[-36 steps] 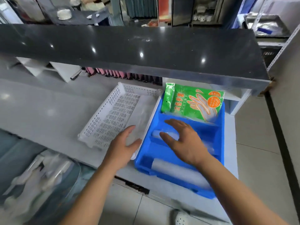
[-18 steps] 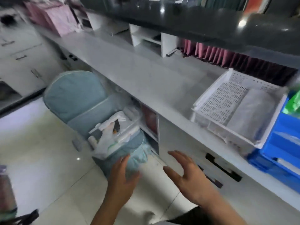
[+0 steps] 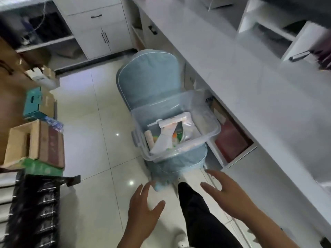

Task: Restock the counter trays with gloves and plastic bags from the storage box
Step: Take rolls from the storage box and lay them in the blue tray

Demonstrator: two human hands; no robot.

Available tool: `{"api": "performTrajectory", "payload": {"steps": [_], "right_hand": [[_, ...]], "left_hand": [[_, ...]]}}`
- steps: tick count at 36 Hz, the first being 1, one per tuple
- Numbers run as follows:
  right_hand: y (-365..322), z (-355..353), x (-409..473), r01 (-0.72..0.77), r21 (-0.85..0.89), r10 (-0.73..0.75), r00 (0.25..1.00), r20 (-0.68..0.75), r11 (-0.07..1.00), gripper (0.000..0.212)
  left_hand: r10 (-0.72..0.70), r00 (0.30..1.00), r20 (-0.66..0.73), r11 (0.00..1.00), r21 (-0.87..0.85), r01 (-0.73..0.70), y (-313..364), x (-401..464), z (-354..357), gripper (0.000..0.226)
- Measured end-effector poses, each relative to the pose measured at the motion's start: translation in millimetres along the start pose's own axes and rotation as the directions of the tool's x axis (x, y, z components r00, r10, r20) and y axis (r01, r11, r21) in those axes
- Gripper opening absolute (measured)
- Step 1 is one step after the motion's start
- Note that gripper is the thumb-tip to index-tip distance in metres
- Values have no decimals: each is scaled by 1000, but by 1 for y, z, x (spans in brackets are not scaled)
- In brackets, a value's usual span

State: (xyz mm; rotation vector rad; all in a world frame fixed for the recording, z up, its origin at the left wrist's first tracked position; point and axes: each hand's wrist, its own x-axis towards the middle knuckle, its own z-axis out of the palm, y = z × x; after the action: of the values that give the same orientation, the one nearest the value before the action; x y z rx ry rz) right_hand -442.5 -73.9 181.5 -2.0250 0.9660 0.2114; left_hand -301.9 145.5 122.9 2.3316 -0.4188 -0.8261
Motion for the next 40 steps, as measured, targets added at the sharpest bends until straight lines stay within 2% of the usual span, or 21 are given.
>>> {"api": "performTrajectory", "payload": {"steps": [10,13,15,19,24,28,34,37,40], "right_hand": [[-43,-21,194,36,-118,-9,975,222,992,58],[-50,-28,246,27,-138,8,968,250,990,59],[-50,-28,280,7,-142,27,971,238,990,56],[-39,-9,353,-49,-276,130,950,284,960,52],[-7,37,437,3,-575,270,881,388,818,50],[23,75,478,188,-731,311,815,489,656,58],[45,112,507,457,-765,248,760,601,454,46],[50,123,507,520,-770,245,745,620,369,43],[55,126,504,533,-773,238,747,621,344,41]], "left_hand": [[-269,955,124,959,-56,277,27,143,-34,73],[-357,920,162,913,-148,381,35,192,-36,70],[-441,880,175,843,-256,473,39,223,-34,70],[-643,743,186,601,-479,640,37,270,-23,78],[-759,625,185,432,-576,695,35,304,-4,70],[-793,589,154,376,-636,673,34,317,4,58],[-817,561,134,340,-675,655,25,317,1,55],[-816,564,128,330,-697,636,20,314,-1,48],[-807,580,113,354,-692,628,16,312,-1,50]]}}
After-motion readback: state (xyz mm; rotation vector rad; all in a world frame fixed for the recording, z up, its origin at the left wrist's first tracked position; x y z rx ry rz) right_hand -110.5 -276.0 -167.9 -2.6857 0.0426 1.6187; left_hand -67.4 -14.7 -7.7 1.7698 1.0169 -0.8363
